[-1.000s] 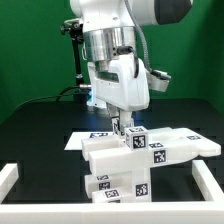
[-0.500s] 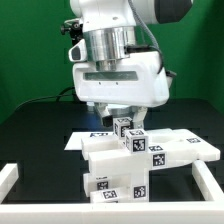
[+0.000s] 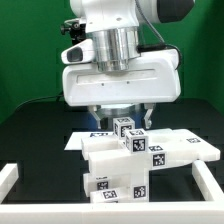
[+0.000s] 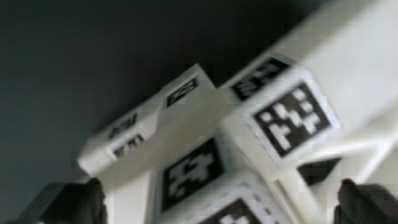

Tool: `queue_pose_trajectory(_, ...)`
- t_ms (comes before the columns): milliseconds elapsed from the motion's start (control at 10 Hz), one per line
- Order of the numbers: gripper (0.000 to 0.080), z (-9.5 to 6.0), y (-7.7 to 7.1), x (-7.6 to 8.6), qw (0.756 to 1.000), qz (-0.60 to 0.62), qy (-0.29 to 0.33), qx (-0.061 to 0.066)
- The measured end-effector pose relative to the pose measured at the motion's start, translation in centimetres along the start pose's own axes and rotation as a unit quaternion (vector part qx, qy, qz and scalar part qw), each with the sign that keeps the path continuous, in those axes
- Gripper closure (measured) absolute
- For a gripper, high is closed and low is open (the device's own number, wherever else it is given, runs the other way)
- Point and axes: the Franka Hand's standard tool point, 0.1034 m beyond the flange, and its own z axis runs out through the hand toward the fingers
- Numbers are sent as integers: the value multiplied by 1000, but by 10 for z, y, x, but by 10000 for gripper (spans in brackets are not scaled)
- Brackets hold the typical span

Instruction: Assemble chair

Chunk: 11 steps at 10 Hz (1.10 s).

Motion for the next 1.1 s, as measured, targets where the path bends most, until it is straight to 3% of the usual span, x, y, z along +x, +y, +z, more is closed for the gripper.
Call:
queue_pose_trajectory(100,151,1,-2,-1,991,-137,-2,-6)
queue_pose_trajectory(300,151,1,-1,-1,994,-107,-2,-6)
queue_pose_trajectory(500,417,1,-1,-1,997,-71,-2,-6)
queue_pose_trajectory(600,417,1,-1,-1,1000,-29,-2,-6)
queue_pose_trajectory(700,518,1,-1,-1,1000,6,-1,-6)
queue_pose_trajectory(1100,517,1,-1,0,983,184,4,-6)
